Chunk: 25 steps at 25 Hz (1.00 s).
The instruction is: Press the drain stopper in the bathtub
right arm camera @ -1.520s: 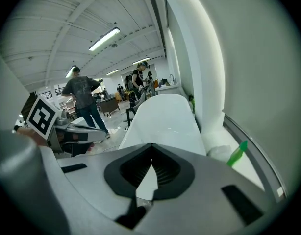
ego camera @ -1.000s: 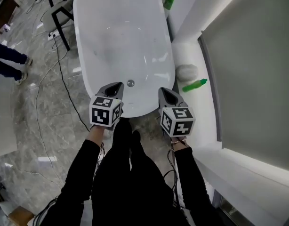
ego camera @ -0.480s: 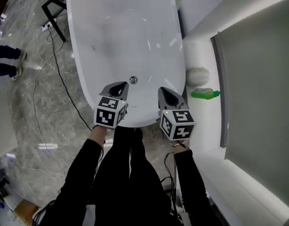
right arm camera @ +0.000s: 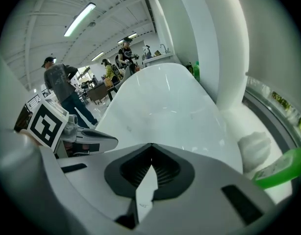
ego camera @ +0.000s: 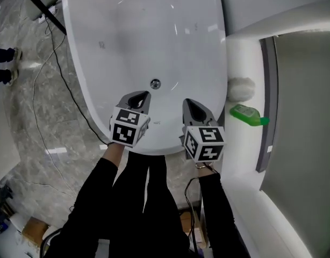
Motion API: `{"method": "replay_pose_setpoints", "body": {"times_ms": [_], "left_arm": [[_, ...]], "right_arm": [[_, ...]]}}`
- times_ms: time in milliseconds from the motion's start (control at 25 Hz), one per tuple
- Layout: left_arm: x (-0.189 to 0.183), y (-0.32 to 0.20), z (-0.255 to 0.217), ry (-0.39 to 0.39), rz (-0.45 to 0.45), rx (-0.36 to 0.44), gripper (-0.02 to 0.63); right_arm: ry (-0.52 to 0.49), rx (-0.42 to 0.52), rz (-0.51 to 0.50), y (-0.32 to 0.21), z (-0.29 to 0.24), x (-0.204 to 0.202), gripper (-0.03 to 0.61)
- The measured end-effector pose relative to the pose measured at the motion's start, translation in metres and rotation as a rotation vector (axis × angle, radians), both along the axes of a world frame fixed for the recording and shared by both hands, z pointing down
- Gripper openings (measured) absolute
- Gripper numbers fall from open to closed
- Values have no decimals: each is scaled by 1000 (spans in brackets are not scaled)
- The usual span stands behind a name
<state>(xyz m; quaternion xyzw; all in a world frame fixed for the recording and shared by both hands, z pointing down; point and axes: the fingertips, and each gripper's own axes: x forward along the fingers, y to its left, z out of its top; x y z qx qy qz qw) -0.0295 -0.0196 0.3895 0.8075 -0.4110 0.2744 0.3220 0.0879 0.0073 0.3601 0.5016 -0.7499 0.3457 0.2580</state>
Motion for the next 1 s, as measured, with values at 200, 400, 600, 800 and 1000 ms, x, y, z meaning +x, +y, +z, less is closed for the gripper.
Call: {"method": "replay_pose_setpoints", "body": {"times_ms": [200,400,600,800,1000], "left_arm": [[0,-13,39,10,-15,-46,5],[5,-20,80,7,1,-84,5],[11,-26,117,-10,33,-112,5],[19,-42,146,-1,36,-122,5],[21,-51,181,-12,38,-138,5]], "right_arm": [[-10,-54,16,-10,41,-2,2],[-11,-102,29,-16,79,-3,2],[-9,-138,13,-22,113,-11,2],[-12,-165,8,-28,144,-20,2],[-19,-194,14,-32,178,-22,2]]}}
